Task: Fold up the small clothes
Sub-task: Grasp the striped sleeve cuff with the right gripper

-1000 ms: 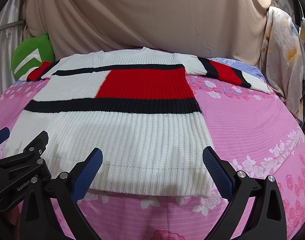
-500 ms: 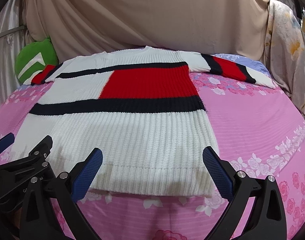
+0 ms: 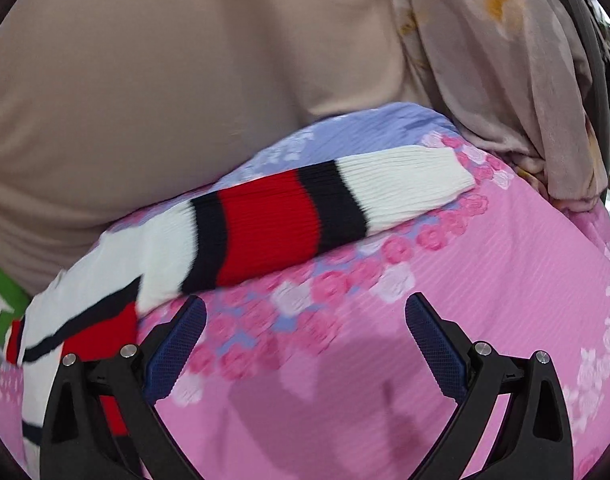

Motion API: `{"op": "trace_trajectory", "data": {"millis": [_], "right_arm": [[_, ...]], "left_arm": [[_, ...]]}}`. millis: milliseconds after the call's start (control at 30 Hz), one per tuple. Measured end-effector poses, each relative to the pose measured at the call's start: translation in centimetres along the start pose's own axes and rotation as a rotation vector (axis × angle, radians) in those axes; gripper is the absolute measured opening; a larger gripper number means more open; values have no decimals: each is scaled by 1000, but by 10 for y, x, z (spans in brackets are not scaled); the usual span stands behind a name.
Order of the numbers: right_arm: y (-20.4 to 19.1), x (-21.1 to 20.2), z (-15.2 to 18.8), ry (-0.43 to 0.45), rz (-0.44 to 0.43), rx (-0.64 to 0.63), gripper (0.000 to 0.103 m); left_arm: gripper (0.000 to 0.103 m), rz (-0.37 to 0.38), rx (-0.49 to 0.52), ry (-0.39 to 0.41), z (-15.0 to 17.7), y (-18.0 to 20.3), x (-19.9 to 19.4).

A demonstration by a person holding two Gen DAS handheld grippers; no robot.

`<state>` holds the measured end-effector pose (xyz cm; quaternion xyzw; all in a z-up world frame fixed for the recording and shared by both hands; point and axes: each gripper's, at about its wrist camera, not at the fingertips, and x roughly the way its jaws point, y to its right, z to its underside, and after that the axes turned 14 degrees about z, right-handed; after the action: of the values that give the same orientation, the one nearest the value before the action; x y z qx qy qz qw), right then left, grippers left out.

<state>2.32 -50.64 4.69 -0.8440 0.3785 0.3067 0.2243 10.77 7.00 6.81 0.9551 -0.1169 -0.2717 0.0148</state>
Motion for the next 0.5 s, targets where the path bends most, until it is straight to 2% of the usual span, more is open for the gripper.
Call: {"op": "trace_trajectory", "data": {"millis": [133,233,267,300,333,367,400,467,500], "right_arm": [[27,60,-33,-109,7,144,82],[28,90,-44,-145,28,183,65],[26,91,-47,-126,40,192,53],[20,95,-53,-132,11,197,39],[15,97,-58,-141,-9,205,10],[5,95,-63,-134,-23,211,11],[-16,84,-72,-89,-43,184,11],[-68,56,-89,4,-97,82,10],[-107,34,-94,60,-157,12,10]], "left_arm": [[98,9,-1,-31,-12,-10,29],[98,39,-22,-69,-17,-16,52],[98,48,-29,-81,-18,-18,58],[98,59,-37,-94,-20,-20,65],[98,64,-44,-102,-21,-21,71],[98,71,-53,-110,-24,-23,77],[98,75,-58,-114,-26,-24,81],[98,83,-77,-119,-33,-28,89],[98,93,-93,-118,-38,-30,92]]}}
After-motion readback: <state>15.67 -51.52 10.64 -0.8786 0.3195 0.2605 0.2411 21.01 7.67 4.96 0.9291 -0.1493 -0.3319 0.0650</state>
